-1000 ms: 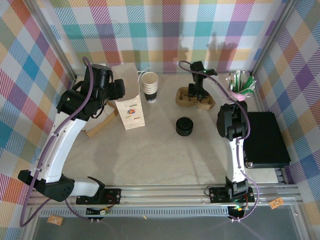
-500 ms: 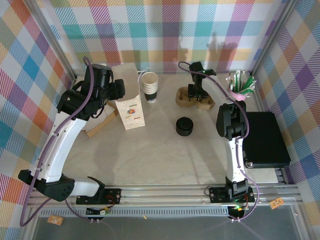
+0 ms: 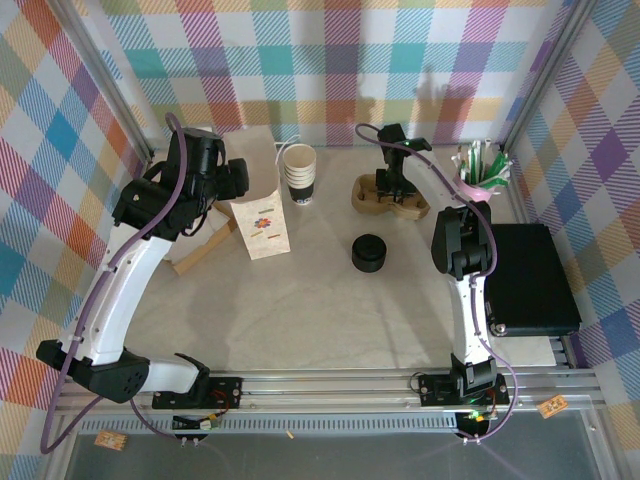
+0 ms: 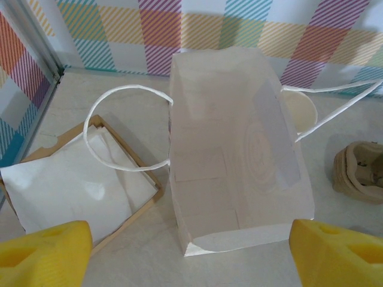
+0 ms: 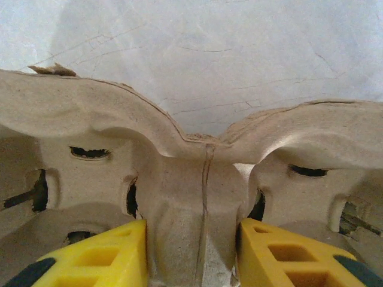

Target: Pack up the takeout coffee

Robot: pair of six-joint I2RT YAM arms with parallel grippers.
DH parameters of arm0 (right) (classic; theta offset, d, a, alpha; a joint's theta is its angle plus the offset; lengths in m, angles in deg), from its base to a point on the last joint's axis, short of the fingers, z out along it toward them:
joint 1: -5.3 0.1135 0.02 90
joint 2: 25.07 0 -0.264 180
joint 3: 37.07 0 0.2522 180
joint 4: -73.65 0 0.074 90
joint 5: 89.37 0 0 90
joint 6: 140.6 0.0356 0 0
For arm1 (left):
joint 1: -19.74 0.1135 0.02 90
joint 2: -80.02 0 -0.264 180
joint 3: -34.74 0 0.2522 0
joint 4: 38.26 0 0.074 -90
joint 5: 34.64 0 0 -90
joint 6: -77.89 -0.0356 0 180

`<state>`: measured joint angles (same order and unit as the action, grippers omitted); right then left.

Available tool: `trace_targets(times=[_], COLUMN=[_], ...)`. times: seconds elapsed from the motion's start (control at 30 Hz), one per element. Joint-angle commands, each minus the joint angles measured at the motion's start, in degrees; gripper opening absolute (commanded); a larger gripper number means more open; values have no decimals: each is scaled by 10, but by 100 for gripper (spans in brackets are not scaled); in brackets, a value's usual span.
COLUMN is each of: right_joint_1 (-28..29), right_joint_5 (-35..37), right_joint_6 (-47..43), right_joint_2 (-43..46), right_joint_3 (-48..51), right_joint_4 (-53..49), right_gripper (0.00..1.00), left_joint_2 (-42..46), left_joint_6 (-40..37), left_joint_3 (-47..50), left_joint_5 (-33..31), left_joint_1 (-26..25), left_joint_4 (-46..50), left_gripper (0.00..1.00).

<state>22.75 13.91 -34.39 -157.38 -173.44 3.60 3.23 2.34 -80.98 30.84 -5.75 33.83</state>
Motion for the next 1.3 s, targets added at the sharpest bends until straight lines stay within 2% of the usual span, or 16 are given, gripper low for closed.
trace_targets(times=[0.0,0.17,0.43,0.6,1.0,1.27], right_joint_1=[6,9,11,11,11,11], right_joint_5=[10,14,19,20,-7,-32], right_joint_6=[-10,-19,-26,-34,-76,-85], right_joint_2=[10,30,51,61,104,147], right_joint_3=[-20,-21,-21,-22,-34,-5], right_joint_4=[-22,-28,-34,-34,-44,-40], right_gripper=[40,40,40,40,39,39], left_joint_2=[2,-21,-30,-51,-107,-161], left_joint_6=[-12,1,5,28,31,13], left_joint_3=[-15,-43,-50,-74,-105,-129], left_joint_5=[-13,-44,-37,-28,101,147], left_joint_1=[11,22,35,61,145,160], left_joint_4=[1,45,54,81,95,89], left_gripper=[85,84,85,85,78,67])
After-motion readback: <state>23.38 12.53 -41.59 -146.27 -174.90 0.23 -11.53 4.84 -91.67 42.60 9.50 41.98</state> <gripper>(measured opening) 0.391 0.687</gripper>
